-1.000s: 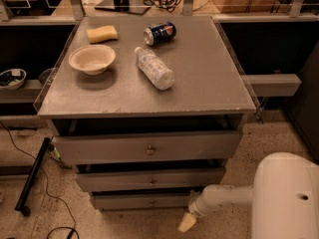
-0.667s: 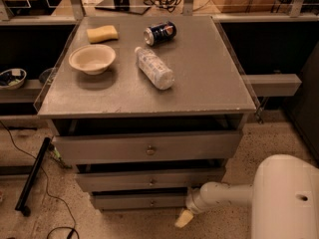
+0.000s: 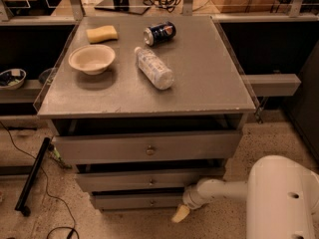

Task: Open bottom drawer

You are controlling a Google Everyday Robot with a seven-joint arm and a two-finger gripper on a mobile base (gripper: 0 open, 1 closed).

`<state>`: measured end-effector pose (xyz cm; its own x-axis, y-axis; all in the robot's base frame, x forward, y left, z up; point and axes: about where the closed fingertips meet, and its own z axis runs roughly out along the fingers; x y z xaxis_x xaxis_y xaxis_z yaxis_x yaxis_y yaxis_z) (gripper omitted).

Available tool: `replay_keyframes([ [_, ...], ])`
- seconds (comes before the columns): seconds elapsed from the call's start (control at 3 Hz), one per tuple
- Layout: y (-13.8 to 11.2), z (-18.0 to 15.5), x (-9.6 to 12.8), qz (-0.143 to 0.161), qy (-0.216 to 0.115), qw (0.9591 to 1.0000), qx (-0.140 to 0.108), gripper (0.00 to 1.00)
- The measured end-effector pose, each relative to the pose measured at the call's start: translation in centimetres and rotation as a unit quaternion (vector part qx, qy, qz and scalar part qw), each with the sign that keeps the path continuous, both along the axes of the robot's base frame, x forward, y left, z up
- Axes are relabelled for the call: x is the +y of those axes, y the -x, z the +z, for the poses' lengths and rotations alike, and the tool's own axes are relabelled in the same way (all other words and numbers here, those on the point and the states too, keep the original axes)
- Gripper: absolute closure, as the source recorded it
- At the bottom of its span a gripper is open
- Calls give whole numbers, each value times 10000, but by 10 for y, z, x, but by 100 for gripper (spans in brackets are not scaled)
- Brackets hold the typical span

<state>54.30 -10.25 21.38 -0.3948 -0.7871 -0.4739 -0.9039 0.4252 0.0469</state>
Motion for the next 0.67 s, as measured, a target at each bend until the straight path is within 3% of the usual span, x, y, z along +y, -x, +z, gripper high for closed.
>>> replay_keyframes([
  [0.33, 3, 0, 0, 1, 0, 10000, 1, 0],
  [0.67, 9, -24, 4, 89, 74, 9997, 214, 0],
])
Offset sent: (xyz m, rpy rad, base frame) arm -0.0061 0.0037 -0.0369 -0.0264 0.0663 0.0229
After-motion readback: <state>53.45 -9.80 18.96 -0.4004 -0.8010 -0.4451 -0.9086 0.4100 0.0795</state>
